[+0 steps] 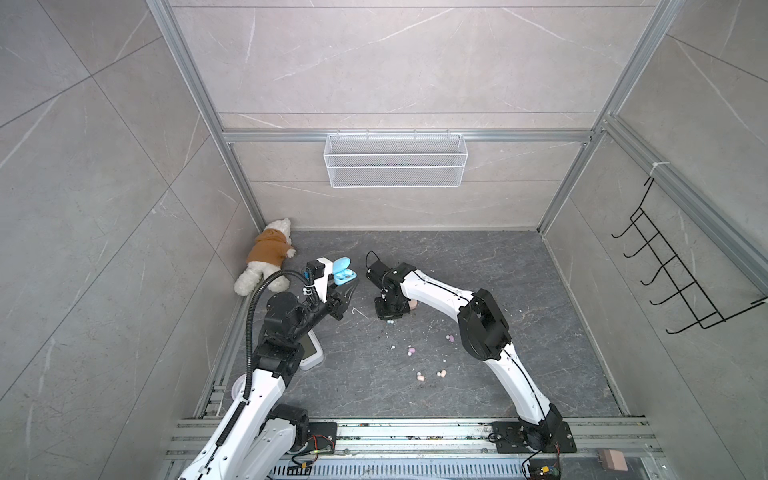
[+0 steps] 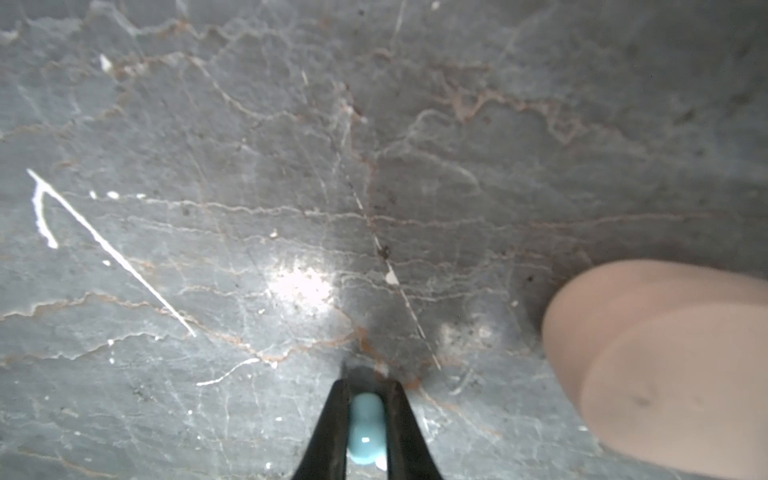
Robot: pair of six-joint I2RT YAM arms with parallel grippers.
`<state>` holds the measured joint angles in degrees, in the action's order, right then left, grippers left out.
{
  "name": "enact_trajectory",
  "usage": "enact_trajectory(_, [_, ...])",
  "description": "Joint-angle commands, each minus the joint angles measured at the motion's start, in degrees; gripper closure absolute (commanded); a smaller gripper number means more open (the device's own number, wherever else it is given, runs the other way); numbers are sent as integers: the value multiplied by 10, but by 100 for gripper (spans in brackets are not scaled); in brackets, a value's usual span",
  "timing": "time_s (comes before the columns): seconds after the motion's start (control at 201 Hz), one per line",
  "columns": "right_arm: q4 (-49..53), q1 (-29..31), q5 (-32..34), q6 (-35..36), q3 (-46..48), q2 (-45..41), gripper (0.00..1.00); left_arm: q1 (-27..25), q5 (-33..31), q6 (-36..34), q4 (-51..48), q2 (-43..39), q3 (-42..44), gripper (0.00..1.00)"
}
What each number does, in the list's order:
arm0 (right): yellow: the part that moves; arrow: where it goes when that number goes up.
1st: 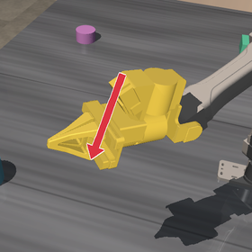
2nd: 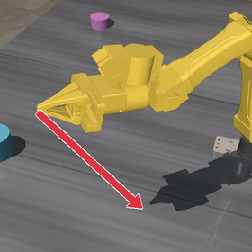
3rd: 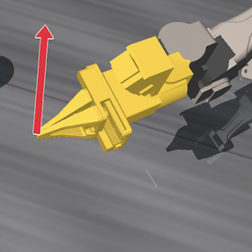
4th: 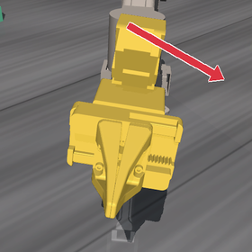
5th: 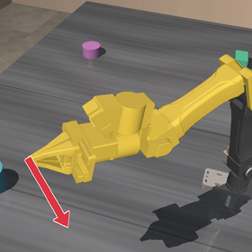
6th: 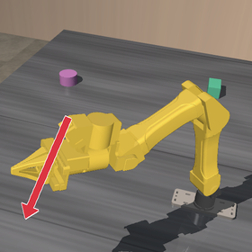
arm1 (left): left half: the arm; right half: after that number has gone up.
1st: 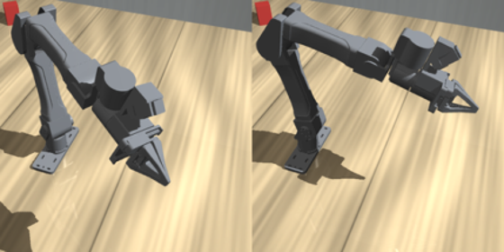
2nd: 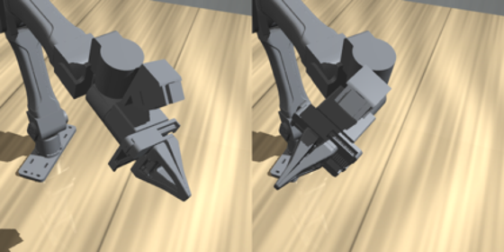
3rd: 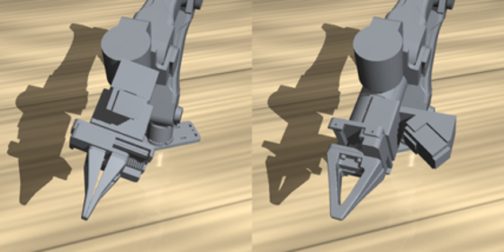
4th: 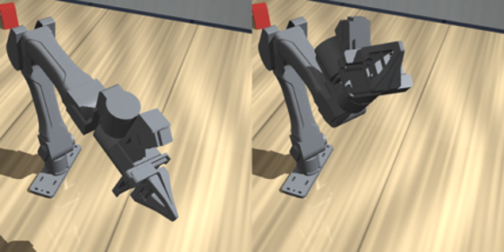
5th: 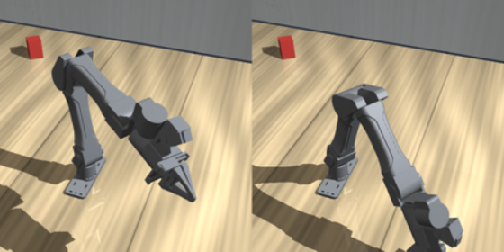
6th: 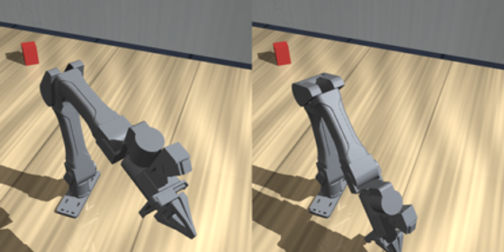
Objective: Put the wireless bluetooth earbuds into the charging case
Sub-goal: 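Lower the right gripper and close it on the teal earbud, then lift the teal earbud and carry it over the case with the right gripper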
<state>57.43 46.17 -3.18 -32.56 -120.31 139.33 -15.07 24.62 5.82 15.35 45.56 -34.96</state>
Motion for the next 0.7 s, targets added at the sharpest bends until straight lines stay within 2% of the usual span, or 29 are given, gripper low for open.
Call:
enact_trajectory(0.0, [6,5,10,-6,9,-2,85,3,17,2,18,-7,-15,85])
enact_trajectory(0.309, [-18,3,7,-17,52,-77,85,3,43,0,19,9,-23,85])
enact_trajectory(0.692, [-91,-25,-30,-59,254,-289,85,-6,84,21,54,62,-52,85])
